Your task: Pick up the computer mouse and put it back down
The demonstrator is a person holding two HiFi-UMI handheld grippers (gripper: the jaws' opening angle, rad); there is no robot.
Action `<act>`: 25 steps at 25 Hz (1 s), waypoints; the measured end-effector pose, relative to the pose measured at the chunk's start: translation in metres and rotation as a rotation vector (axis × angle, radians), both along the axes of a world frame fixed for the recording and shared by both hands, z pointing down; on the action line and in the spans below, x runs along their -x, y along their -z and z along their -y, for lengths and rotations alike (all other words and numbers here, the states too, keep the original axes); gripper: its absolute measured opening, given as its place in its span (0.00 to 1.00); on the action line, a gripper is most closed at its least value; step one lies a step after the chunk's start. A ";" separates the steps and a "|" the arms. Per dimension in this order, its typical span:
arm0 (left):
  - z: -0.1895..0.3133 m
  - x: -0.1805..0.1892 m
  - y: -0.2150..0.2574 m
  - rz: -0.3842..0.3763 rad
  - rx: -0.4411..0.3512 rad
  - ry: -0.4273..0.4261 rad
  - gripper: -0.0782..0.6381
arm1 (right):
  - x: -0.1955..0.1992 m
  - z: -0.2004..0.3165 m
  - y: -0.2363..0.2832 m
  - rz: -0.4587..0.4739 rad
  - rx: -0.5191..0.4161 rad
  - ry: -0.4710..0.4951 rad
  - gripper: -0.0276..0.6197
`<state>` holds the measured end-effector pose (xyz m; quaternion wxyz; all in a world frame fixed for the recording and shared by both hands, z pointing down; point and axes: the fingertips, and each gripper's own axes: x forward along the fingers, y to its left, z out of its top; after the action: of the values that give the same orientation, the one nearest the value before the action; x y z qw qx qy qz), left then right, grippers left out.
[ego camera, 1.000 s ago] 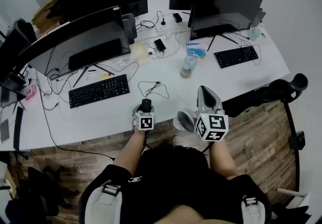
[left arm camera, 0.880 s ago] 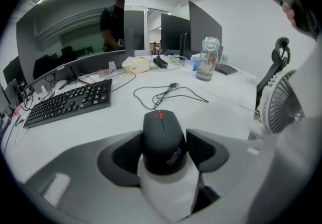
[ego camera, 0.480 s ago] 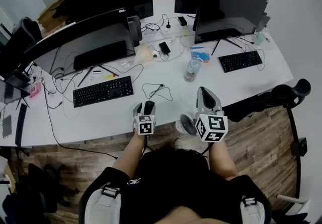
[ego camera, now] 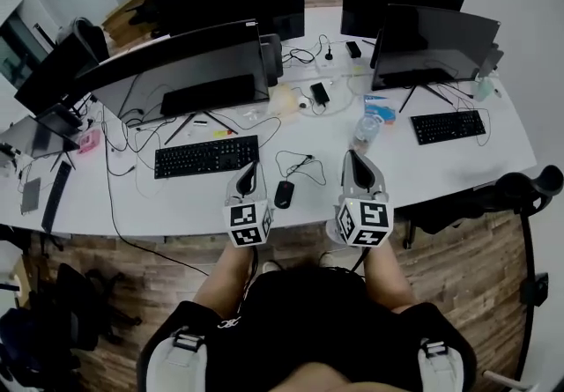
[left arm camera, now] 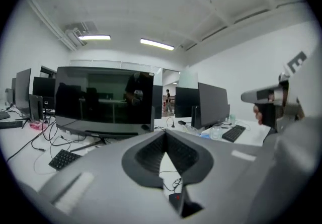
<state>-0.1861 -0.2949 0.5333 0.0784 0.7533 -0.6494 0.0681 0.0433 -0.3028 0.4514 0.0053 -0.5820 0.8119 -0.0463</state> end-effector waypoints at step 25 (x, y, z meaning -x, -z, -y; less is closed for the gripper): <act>-0.025 0.039 0.049 0.006 -0.032 0.082 0.18 | 0.061 0.007 -0.003 0.003 -0.011 0.121 0.04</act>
<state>-0.2247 -0.2698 0.4846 0.0671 0.7269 -0.6811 0.0567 -0.0175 -0.3098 0.4547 0.0069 -0.5318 0.8458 -0.0427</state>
